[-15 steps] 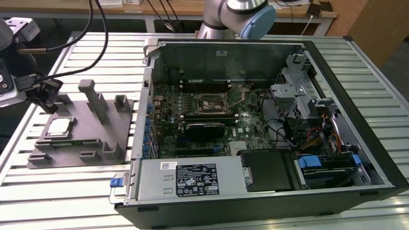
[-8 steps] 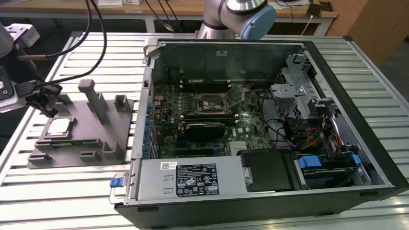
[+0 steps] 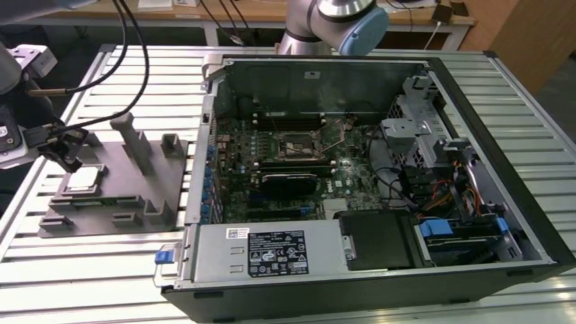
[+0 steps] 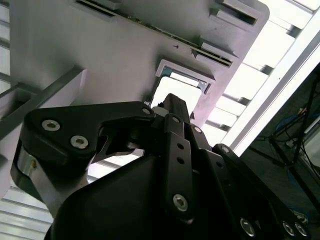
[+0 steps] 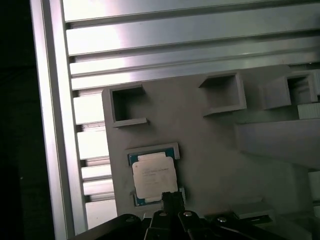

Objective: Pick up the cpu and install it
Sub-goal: 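Pick up the cpu and move it towards the insertion slot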

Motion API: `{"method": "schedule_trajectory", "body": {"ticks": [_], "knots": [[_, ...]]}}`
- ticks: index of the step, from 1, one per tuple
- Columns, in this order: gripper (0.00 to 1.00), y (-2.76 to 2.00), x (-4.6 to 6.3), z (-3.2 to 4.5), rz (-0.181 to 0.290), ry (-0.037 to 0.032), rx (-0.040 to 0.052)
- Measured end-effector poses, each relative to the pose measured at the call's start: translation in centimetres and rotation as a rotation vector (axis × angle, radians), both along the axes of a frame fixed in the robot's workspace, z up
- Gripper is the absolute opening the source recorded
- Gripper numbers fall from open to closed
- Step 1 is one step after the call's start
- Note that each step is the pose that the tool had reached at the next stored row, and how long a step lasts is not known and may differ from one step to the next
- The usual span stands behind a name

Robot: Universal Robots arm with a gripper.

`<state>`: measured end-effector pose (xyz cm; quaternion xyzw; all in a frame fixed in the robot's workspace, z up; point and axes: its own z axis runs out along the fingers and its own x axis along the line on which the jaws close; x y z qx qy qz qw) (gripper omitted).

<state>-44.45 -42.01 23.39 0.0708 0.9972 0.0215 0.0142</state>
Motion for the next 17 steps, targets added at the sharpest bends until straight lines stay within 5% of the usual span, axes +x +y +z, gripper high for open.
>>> {"method": "schedule_trajectory", "body": {"ticks": [17], "knots": [[0.11, -0.01, -0.5, -2.42, 0.017, 0.0004, 0.0157]]}}
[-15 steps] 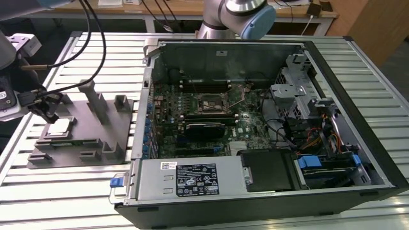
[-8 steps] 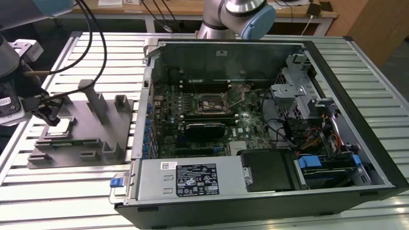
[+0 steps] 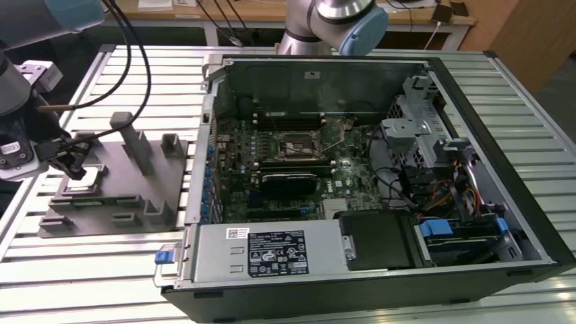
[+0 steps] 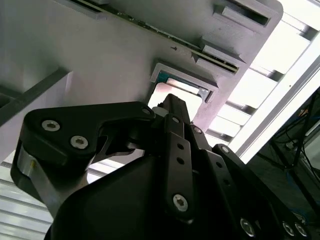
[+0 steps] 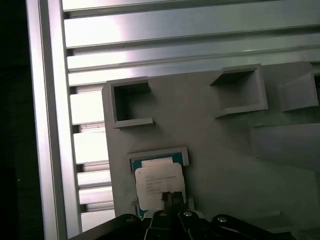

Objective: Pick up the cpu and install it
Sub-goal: 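Pick up the cpu and move it towards the insertion slot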

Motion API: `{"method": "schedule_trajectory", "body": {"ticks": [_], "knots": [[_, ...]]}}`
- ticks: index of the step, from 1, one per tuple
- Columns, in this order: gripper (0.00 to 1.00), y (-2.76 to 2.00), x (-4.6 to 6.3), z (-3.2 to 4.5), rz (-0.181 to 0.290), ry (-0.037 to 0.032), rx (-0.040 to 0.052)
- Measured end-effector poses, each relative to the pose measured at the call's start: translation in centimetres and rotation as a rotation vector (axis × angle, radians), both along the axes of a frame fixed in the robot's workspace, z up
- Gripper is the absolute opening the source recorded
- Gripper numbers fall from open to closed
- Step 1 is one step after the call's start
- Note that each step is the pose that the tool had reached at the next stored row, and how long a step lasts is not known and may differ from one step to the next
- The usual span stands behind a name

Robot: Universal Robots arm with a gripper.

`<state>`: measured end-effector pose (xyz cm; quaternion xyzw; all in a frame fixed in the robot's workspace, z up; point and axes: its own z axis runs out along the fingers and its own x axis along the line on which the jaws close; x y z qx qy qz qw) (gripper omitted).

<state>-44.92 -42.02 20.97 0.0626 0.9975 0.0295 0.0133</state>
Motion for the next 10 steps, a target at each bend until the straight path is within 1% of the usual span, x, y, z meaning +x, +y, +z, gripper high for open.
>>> {"method": "schedule_trajectory", "body": {"ticks": [6, 10], "knots": [[0.11, 0.27, -0.13, -0.43, 0.000, 0.0000, 0.0000], [0.11, 0.30, -0.18, -0.57, 0.000, 0.0000, -0.0001]]}}
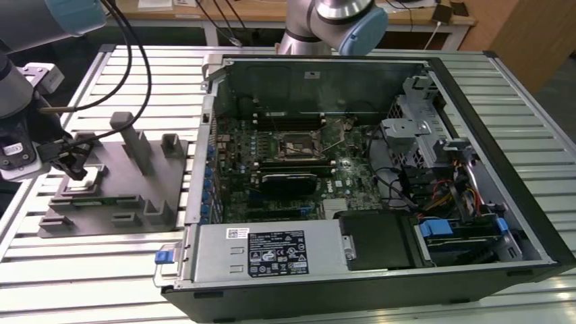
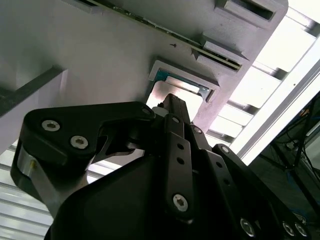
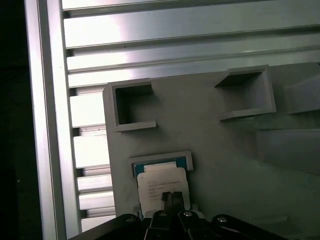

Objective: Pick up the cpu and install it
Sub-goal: 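Pick up the cpu and move it towards the insertion slot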

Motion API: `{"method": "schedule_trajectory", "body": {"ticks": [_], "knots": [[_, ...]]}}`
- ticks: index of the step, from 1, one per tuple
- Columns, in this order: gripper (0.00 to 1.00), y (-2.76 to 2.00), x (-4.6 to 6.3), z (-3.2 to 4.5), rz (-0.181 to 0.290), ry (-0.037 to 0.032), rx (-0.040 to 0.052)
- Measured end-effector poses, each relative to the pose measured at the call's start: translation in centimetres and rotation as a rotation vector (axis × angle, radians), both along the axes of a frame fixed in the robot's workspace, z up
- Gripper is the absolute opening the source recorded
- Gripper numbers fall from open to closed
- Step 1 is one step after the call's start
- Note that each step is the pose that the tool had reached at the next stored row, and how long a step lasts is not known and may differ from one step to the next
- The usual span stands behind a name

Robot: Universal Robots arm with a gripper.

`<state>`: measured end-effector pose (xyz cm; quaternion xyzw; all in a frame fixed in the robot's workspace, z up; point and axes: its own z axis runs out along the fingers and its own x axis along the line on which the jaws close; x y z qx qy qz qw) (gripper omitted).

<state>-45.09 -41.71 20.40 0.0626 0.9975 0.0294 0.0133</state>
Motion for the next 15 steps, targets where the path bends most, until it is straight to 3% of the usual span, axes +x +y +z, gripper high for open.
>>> {"method": "schedule_trajectory", "body": {"ticks": [7, 8, 9, 14, 15], "knots": [[0.11, 0.01, 0.00, -0.01, 0.000, -0.0001, -0.0004], [0.23, 0.01, 0.00, -0.01, 0.000, -0.0001, -0.0004], [0.23, 0.01, 0.00, -0.01, 0.000, -0.0001, -0.0005], [0.47, 0.01, 0.00, -0.01, 0.000, -0.0001, -0.0009], [0.47, 0.01, 0.00, -0.01, 0.000, -0.0001, -0.0009]]}}
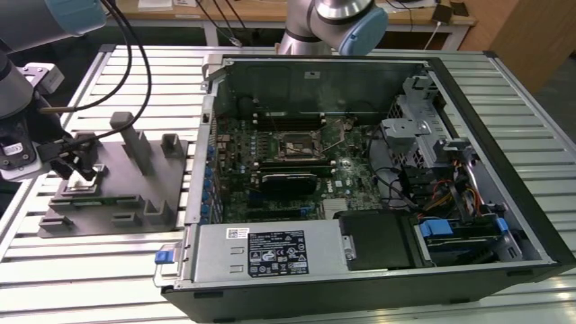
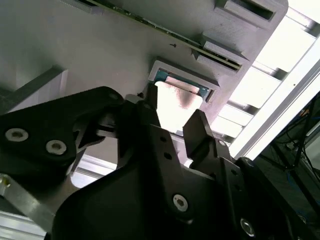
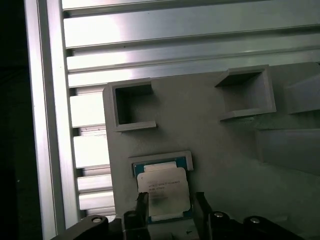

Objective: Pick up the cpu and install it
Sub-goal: 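Pick up the cpu and move it towards the insertion slot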

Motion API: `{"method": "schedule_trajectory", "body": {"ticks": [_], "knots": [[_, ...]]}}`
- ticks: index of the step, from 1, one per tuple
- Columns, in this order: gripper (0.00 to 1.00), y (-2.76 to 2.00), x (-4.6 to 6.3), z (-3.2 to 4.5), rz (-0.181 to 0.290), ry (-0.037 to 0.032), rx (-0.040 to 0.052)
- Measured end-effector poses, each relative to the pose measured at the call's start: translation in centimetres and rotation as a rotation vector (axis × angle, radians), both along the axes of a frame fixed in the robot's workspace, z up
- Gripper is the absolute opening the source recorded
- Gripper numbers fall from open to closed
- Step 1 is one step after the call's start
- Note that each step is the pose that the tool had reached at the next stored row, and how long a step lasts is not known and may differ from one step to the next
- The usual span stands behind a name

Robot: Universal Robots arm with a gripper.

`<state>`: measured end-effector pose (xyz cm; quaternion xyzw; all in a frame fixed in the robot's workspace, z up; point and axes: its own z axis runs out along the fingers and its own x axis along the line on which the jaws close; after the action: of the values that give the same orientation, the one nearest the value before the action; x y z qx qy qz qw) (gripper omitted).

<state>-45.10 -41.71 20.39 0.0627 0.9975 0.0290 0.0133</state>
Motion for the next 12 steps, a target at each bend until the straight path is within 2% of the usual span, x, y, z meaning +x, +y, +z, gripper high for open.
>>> {"method": "schedule_trajectory", "body": {"ticks": [2, 4, 5, 8, 12], "knots": [[0.58, 0.00, 0.00, 0.00, 0.000, 0.0000, -0.0001], [0.58, 0.00, 0.00, 0.00, 0.000, 0.0000, -0.0003], [0.65, 0.00, 0.00, 0.00, 0.000, 0.0000, -0.0003], [0.65, 0.00, 0.00, -0.02, 0.002, 0.0001, -0.0006], [0.65, 0.00, 0.00, -0.24, 0.038, 0.0005, -0.0005]]}}
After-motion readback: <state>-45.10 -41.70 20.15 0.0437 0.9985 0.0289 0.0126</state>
